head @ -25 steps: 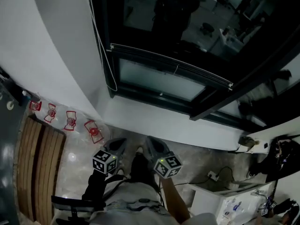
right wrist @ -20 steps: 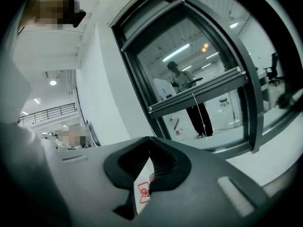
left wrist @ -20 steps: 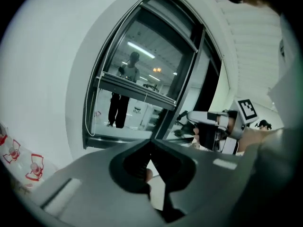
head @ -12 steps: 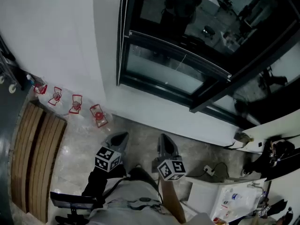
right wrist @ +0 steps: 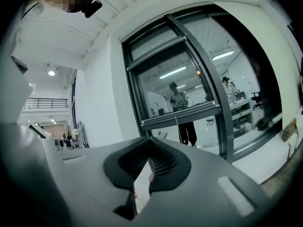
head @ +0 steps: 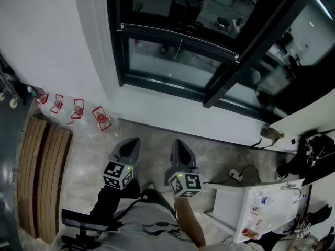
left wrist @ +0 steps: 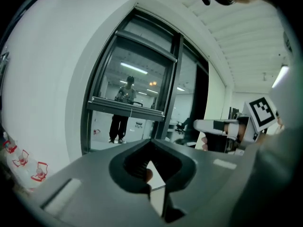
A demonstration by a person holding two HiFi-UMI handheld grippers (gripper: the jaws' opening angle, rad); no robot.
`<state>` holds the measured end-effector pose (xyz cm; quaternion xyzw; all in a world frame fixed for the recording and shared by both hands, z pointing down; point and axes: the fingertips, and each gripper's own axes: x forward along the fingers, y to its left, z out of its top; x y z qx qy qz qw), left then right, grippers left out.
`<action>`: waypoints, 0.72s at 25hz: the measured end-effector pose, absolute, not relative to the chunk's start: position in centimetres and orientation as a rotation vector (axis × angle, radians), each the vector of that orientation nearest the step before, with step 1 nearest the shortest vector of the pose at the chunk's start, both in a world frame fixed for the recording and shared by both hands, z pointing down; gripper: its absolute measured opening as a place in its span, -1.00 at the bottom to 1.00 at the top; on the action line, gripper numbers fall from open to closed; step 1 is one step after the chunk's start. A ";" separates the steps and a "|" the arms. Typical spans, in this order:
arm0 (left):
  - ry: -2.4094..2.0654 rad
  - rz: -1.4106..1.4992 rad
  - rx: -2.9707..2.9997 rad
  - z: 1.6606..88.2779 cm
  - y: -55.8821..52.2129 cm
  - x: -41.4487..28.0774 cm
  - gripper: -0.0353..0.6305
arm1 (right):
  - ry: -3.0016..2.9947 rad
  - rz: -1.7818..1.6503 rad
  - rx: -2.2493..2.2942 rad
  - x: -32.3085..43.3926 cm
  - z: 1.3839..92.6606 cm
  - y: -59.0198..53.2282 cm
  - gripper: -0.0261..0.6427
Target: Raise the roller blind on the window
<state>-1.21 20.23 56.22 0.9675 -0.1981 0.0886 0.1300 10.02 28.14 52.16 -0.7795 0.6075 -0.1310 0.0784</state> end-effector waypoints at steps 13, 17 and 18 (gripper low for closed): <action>-0.513 0.183 2.895 52.5 26.6 0.4 -0.90 | 1.750 -0.316 -2.365 10.5 49.7 33.7 -0.92; -0.506 0.151 2.897 51.1 26.4 0.2 -0.90 | 1.765 -0.289 -2.369 9.0 48.8 33.4 -0.93; -0.508 0.141 2.901 50.7 26.2 -0.1 -0.90 | 1.773 -0.283 -2.366 8.5 48.6 33.1 -0.92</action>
